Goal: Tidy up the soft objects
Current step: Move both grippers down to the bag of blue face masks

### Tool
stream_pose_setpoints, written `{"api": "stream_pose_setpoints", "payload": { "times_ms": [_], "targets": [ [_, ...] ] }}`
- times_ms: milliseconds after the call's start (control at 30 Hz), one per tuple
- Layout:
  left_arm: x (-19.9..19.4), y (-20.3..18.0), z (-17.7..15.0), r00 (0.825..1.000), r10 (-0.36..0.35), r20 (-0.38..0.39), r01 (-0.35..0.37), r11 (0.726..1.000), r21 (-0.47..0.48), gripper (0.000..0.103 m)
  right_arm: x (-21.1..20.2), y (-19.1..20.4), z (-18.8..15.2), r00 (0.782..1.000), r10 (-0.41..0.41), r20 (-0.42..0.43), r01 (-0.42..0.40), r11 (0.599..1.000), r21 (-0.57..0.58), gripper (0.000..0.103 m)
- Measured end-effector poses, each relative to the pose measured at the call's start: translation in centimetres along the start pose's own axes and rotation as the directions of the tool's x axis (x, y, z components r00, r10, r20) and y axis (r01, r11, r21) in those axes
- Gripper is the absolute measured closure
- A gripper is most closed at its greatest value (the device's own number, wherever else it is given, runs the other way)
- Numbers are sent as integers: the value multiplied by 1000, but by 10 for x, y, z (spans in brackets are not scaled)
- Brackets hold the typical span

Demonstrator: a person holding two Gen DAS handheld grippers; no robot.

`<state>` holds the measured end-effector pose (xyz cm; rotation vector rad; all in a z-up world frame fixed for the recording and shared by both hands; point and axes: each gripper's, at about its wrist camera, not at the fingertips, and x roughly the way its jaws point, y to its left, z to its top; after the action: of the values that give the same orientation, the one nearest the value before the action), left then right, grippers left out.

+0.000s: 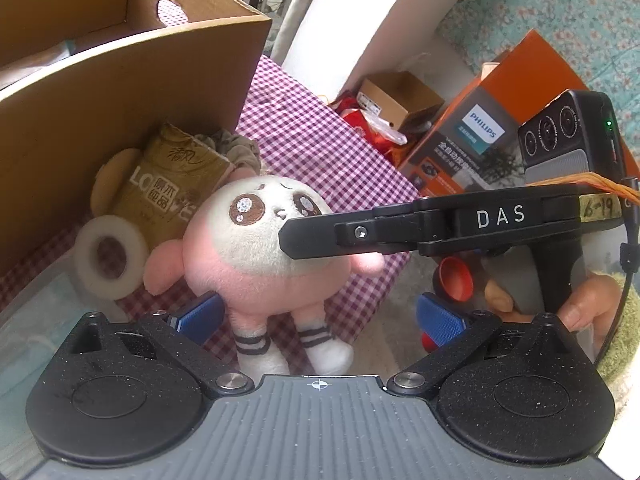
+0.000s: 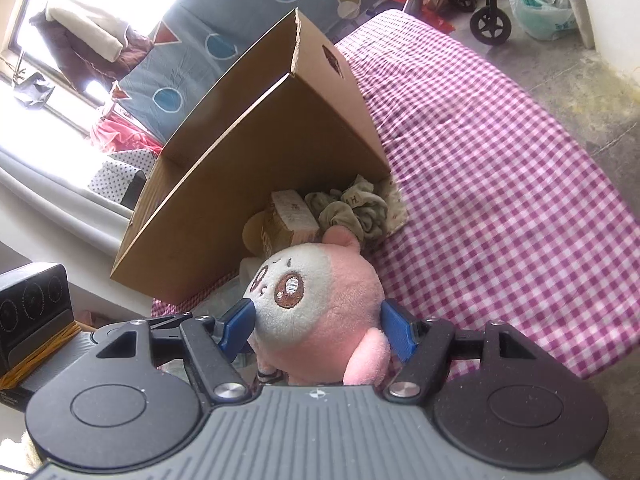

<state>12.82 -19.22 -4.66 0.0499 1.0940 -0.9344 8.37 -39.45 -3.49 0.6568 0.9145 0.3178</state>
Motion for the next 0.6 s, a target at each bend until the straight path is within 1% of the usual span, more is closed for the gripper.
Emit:
{"api": "stream_pose_setpoints", "payload": {
  "times_ms": [100,200,267,400,467,533,600],
  "targets": [
    [7,0,5,1000,-19,1,19,1000,-3,0,0,-3,4,1000,-16,19,17,1000,-14,29],
    [7,2,5,1000,-15,-8,15,1000,-18,1,1,-7,5,1000,-25,10,25,1000,18,21],
    [1,4,3,1000,-13,-1,13,999,-33,1,0,-7,3,999,-36,13,36,999,31,20],
    [-23,10,-8,999,9,44,-7,999,-52,1,-11,-3,-1,995,-86,42,84,996,44,20],
    [-40,14,-14,997,18,78,-12,997,-78,1,-21,4,-1,990,-119,80,116,992,40,20],
    [-63,22,-23,991,37,130,-22,993,-112,1,-34,14,0,983,-131,129,128,991,31,20],
    [-86,31,-35,980,68,186,-40,987,-152,1,-46,29,1,976,-120,179,121,993,6,20]
  ]
}}
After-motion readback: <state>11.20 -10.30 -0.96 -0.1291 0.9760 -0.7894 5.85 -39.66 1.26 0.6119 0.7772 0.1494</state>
